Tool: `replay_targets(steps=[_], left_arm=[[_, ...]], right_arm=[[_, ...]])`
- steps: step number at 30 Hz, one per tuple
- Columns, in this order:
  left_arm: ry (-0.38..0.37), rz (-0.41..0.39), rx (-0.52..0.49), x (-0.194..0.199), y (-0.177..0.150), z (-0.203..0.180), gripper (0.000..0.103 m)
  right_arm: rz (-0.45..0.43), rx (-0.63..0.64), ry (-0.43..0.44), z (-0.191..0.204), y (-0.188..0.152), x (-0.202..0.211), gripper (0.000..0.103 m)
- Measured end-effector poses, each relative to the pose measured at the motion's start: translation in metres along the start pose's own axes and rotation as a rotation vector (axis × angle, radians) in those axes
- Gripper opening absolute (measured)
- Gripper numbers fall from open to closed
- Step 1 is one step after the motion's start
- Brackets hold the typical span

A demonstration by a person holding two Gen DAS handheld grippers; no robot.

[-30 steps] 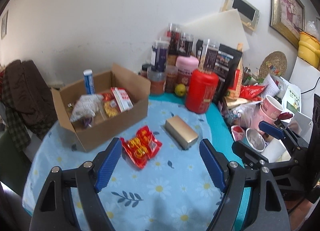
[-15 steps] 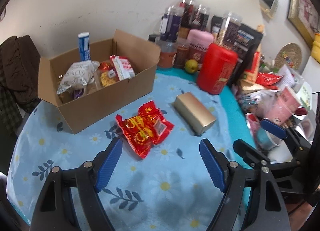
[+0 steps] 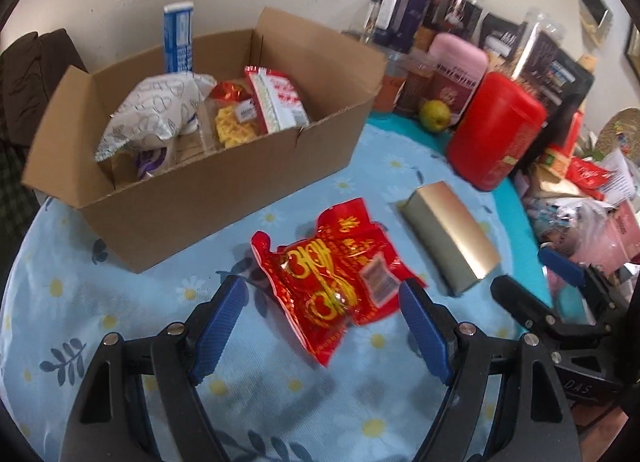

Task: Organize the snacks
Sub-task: 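Grasp the red foil bag with the left gripper while the right gripper grasps the gold box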

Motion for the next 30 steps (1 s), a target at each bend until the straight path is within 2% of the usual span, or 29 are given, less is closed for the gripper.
replay_targets(steps=[3,10,12,15,16,17,18,19,20,21,23,30], left_arm=[[0.009,0.037,0.004,-0.017,0.000,0.003,0.080],[-0.028,0.117,0.002,-0.049,-0.005,0.000,0.080],[-0.025,0.096,-0.005,-0.051,-0.003,-0.001,0.080],[-0.032,0.085,-0.009,-0.055,0.000,-0.003,0.079],[-0.038,0.074,-0.006,-0.055,0.002,-0.004,0.075],[-0.054,0.067,-0.007,-0.055,0.003,-0.005,0.065],[-0.075,0.066,-0.015,-0.055,0.003,-0.009,0.057],[-0.073,0.069,-0.032,-0.055,0.004,-0.011,0.054],[-0.082,0.071,-0.049,-0.055,0.003,-0.015,0.047],[-0.100,0.075,-0.054,-0.054,0.002,-0.018,0.040],[-0.128,0.083,-0.055,-0.050,-0.001,-0.020,0.036],[-0.141,0.101,-0.072,-0.035,-0.022,-0.016,0.036]], right_arm=[[0.031,0.030,-0.028,-0.004,0.002,-0.017,0.098],[0.097,0.044,-0.004,-0.009,0.003,-0.051,0.098],[0.115,0.047,-0.011,-0.010,0.002,-0.058,0.093],[0.149,0.043,0.006,-0.011,-0.003,-0.066,0.077],[0.164,0.038,0.010,-0.011,-0.006,-0.069,0.066],[0.179,0.033,0.014,-0.011,-0.009,-0.071,0.056],[0.185,0.034,0.016,-0.011,-0.012,-0.071,0.054],[0.174,0.044,0.013,-0.010,-0.012,-0.070,0.049],[0.181,0.055,0.020,-0.008,-0.014,-0.069,0.045],[0.183,0.064,0.022,-0.006,-0.015,-0.068,0.045],[0.189,0.077,0.012,-0.004,-0.018,-0.065,0.044],[0.202,0.061,-0.008,0.005,-0.038,-0.042,0.044]])
Point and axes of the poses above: each gripper's, at about its wrist camera, not at the fingertips, and x roughly against the way its jaws point, z to its left, y to its top, the point moved 8 cm from there along -x, roughly the way its jaws point, and after that the axes turned 10 degrees about y, right-handed, at the moved point
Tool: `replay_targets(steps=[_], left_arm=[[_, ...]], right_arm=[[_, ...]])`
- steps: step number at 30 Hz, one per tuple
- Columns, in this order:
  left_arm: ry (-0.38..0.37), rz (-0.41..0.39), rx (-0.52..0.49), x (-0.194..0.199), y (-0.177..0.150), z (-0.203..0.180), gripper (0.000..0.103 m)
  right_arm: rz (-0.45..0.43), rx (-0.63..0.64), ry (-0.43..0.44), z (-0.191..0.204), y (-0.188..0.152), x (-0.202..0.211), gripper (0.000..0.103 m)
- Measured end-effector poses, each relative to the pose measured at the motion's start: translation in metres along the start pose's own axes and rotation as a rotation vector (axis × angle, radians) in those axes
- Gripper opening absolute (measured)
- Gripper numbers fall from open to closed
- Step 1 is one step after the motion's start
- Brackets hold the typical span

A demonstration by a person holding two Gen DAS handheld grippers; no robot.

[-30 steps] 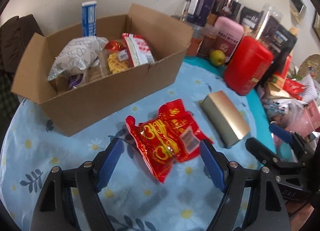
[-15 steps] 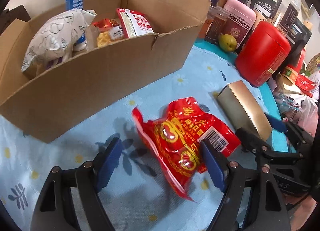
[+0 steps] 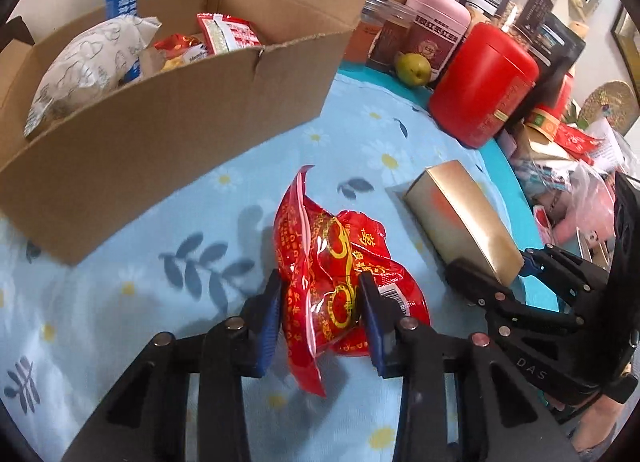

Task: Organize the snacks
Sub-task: 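Grasp the red foil bag with the left gripper while the right gripper grasps the gold box, then lift the red foil bag with the left gripper while the right gripper carries the gold box to the box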

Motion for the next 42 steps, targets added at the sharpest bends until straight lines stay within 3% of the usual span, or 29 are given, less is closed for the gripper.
replay_targets(steps=[13,24,30,31,32,34,42], left_arm=[[-0.025,0.056,-0.033,0.041,-0.073,0.003,0.036],[-0.009,0.097,-0.066,0.064,-0.110,0.010,0.036],[0.009,0.078,-0.090,0.063,-0.112,0.008,0.037],[0.015,0.075,-0.098,0.062,-0.112,0.007,0.037],[0.024,0.072,-0.108,0.062,-0.111,0.006,0.037],[0.044,0.065,-0.120,0.060,-0.109,0.005,0.037],[0.056,0.059,-0.078,0.054,-0.099,0.004,0.044]], right_arm=[[0.015,0.005,0.055,0.042,-0.060,0.033,0.044],[0.060,0.053,0.092,0.073,-0.104,0.058,0.044],[0.074,0.077,0.094,0.082,-0.110,0.060,0.047],[0.076,0.079,0.099,0.082,-0.109,0.059,0.052],[0.075,0.084,0.111,0.083,-0.108,0.058,0.063],[0.076,0.094,0.130,0.085,-0.106,0.053,0.071],[0.077,0.078,0.119,0.078,-0.093,0.047,0.071]])
Point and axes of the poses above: each gripper's, at about its wrist camera, not at the fingertips, and x roughly against the way its jaws point, z to its left, y to its top, the point moved 8 cm from there along -x, roughly the way its jaws point, and after that the axes turned 10 degrees about y, right-handed, at the moved point
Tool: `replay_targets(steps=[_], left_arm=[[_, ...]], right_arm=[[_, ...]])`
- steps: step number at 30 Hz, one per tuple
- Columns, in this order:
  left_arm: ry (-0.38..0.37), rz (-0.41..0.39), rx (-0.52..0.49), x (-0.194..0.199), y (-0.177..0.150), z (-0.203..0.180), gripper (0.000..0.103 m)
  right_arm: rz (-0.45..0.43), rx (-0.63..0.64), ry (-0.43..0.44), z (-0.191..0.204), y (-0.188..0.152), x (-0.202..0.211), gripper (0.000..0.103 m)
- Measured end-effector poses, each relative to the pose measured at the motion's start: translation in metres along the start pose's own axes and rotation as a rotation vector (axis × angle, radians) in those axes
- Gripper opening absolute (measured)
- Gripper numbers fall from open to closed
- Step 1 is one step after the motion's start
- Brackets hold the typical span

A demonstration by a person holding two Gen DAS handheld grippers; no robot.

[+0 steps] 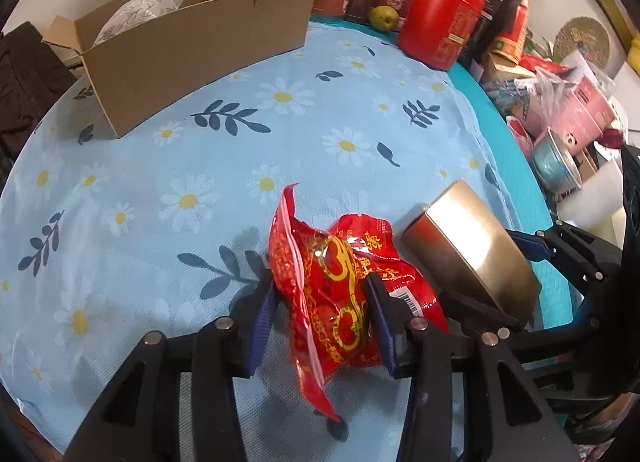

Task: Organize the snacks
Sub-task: 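Lift the red foil bag with the left gripper while the right gripper carries the gold box to the box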

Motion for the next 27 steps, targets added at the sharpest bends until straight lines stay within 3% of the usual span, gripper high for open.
replay_targets(steps=[3,8,17,27], left_arm=[[0.009,0.005,0.018,-0.001,0.003,0.000,0.044],[0.031,0.000,0.038,-0.003,0.006,-0.003,0.044],[0.076,0.004,0.053,-0.008,0.013,-0.007,0.045],[0.065,-0.022,0.045,-0.004,0.011,-0.009,0.039]], right_arm=[[-0.015,-0.010,0.007,-0.005,0.003,0.001,0.070],[-0.034,0.046,-0.012,-0.003,0.001,-0.001,0.052],[-0.063,0.063,-0.006,-0.004,0.001,0.000,0.051],[-0.094,0.072,0.006,-0.004,-0.001,0.001,0.051]])
Point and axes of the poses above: each gripper's, at about its wrist camera, not at the fingertips, and x roughly against the way its jaws point, z to its left, y to its top, the point moved 8 cm from there along -x, roughly the way its jaws point, and after that the axes turned 10 degrees about y, right-handed, at the moved point
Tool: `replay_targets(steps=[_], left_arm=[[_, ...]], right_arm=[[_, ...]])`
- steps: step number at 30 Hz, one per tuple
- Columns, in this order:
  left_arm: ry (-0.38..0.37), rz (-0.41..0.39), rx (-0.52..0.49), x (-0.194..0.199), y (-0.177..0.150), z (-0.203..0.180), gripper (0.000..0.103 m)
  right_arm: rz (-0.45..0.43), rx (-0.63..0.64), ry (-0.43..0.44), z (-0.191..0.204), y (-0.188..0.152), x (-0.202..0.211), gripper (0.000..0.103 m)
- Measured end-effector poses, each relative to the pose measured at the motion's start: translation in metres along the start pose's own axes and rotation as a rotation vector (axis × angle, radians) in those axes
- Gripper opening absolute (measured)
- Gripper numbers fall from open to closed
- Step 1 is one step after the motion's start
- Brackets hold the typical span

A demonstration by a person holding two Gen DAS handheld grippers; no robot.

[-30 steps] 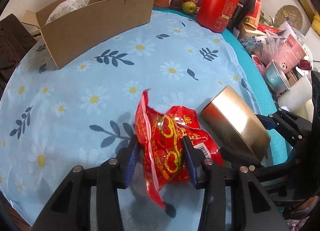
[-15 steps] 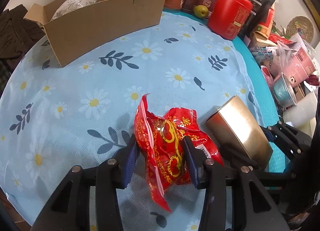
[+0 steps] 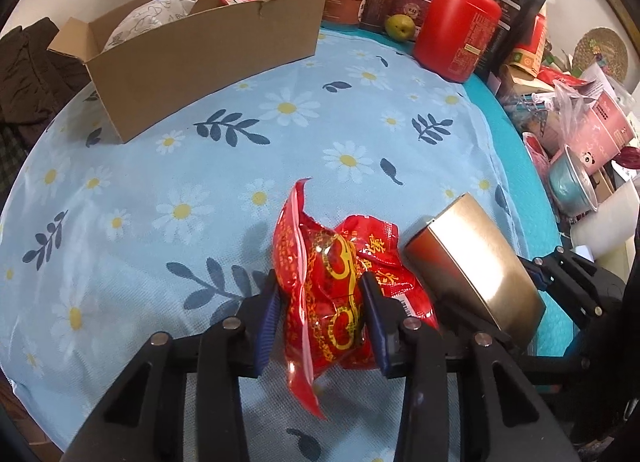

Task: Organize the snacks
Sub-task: 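Lift the red foil bag with the left gripper while the right gripper carries the gold box to the box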

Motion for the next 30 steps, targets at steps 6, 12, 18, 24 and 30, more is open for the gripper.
replay_targets(steps=[6,12,18,24,30], left_arm=[[-0.007,0.007,-0.020,0.004,-0.003,-0.002,0.038],[-0.040,0.003,0.027,0.012,-0.001,0.005,0.035],[-0.048,-0.014,0.034,0.019,-0.002,0.007,0.035],[-0.044,-0.064,0.066,0.033,0.002,0.019,0.035],[-0.056,-0.116,0.105,0.046,0.011,0.029,0.035]], right_arm=[[-0.006,-0.020,0.015,-0.002,0.004,0.001,0.043],[-0.026,-0.073,0.050,-0.005,0.008,0.007,0.043],[-0.043,-0.069,0.060,0.000,0.014,0.013,0.043],[-0.061,-0.082,0.065,0.000,0.019,0.021,0.043],[-0.090,-0.065,0.061,0.000,0.032,0.030,0.043]])
Point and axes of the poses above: each gripper's, at about its wrist camera, not at the fingertips, and x roughly against the way its jaws point, z to its left, y to its top, the point moved 8 cm from there along -x, roughly the way its jaws point, and after that the axes turned 10 degrees about y, right-handed, at the moved point
